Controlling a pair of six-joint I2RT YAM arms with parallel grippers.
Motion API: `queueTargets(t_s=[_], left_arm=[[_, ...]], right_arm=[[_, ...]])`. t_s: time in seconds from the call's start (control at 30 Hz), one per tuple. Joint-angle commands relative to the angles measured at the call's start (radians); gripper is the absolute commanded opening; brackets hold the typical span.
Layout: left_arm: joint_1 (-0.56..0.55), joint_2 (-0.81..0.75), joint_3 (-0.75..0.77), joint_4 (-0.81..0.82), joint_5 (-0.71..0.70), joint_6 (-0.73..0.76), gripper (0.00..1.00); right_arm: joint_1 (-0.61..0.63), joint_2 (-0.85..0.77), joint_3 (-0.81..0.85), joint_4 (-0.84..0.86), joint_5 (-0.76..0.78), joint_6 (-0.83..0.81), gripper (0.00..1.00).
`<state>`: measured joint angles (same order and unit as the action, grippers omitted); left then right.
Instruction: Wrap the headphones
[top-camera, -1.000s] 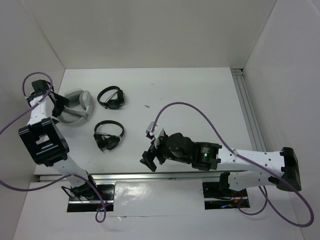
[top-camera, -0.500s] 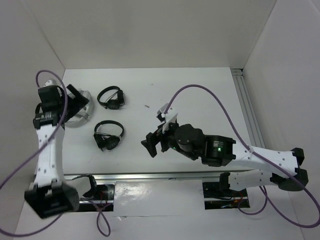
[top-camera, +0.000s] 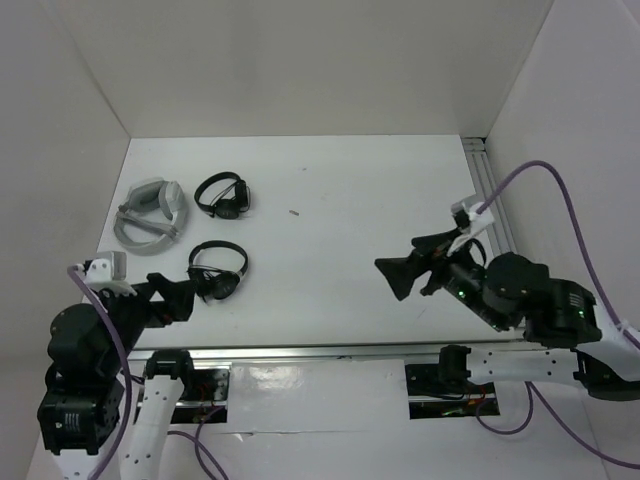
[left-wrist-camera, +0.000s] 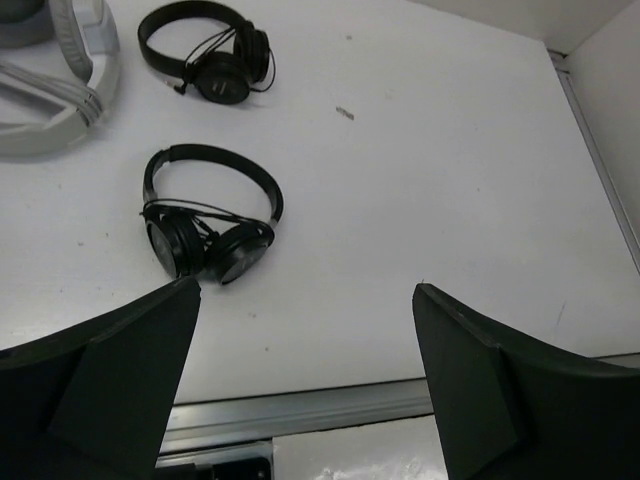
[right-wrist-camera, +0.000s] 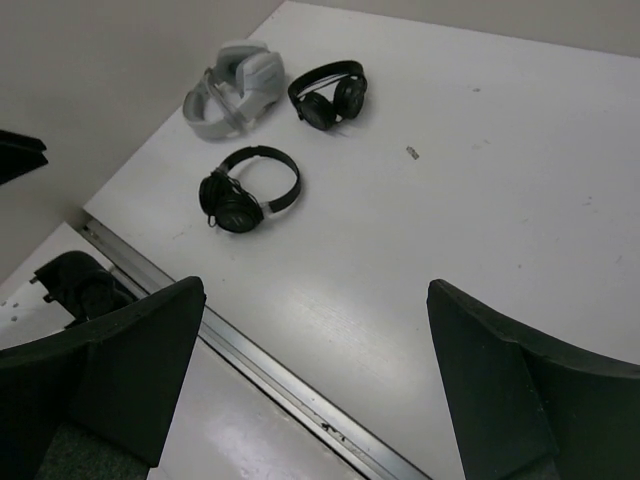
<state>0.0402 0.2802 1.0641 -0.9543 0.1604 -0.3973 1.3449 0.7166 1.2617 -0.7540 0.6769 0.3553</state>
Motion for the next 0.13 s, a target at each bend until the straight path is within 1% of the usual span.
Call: queueTargets(t_s=[0.0,0.1], left_arm=[[-0.011,0.034,-0.013,-0.050,-0.012,0.006,1.00],[-0.011,0.043,-0.001,-0.032,0.010,0.006,1.00]], right_arm=[[0.008,-0.020,0.008,-0.111,0.047,0.059,0.99],[0.008,-0.040,-0.012,-0.111,0.047,0.080,0.99]])
